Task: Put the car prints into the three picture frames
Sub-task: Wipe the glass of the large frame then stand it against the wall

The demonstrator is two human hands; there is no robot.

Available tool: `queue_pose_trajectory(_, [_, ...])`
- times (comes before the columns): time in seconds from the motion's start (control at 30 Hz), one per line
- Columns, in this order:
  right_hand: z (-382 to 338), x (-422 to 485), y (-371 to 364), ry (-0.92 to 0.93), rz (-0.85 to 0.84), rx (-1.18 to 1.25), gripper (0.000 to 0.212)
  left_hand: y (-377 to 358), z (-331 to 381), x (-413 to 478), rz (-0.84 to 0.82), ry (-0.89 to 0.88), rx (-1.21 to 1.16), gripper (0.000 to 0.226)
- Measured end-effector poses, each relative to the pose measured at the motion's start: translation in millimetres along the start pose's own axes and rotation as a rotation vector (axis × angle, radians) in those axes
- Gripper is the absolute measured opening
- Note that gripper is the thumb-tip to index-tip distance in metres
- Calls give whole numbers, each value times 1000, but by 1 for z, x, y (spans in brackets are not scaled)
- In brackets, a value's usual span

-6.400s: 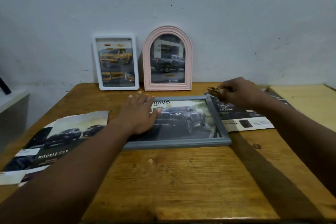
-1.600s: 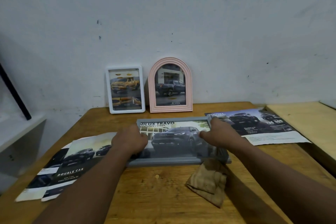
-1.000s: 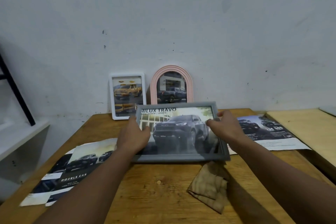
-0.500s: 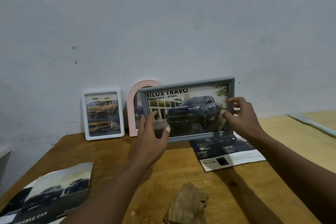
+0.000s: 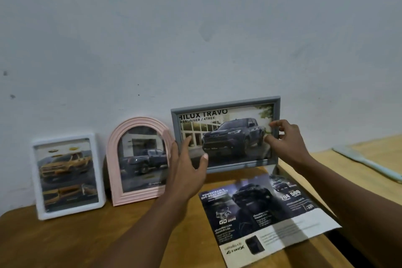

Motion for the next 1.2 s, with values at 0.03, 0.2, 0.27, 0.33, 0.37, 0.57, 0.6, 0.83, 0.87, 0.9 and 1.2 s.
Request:
queue_pose_trajectory(0.03, [4, 6, -5, 0, -2, 1, 38, -4, -5, 8, -4, 1, 4, 73])
queue_pose_trajectory(0.2, [30, 23, -34, -54, -44, 10, 36, -20, -18, 26, -36, 46, 65, 71])
queue_pose_trajectory(0.27, [39, 24, -44, -73, -66, 13, 36, -24, -21, 27, -53, 82, 100, 71])
queue_pose_trajectory(0.33, [43, 24, -52, -78, -71, -4, 35, -28, -26, 26, -68, 119, 102, 71])
queue_pose_trajectory(0.37, [44, 24, -54, -77, -73, -13, 35, -29, -28, 25, -74, 134, 95, 71])
queue_pose_trajectory(0.57, [40, 28, -61, -48, -97, -51, 36, -37, -35, 19, -105, 158, 85, 74])
queue_pose_trajectory(0.6, [40, 27, -61, -46, -104, -65, 38, -37, -35, 20, -104, 156, 87, 74])
queue_pose_trajectory(0.83, [9, 8, -51, -36, -108, -149, 43, -14, -1, 13, 12, 18, 214, 69])
queue_pose_trajectory(0.87, [-3, 4, -52, -11, -112, -139, 40, -8, 5, 12, 19, -7, 223, 69])
queue_pose_trajectory(0.9, [-19, -1, -52, 20, -124, -124, 37, -1, 11, 10, 21, -29, 231, 69])
queue_pose_trajectory(1.2, [-143, -62, -112, 166, -412, 6, 31, 112, -1, -21, 145, 36, 293, 71])
Point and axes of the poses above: each hand's wrist, its own x-axis towards the middle knuckle, its own y-axis out of the back of the hand, z = x × y, the point moved 9 cm from there along x, towards the middle knuckle, and after that the axes turned 10 degrees about -x, right-handed, at the moved point
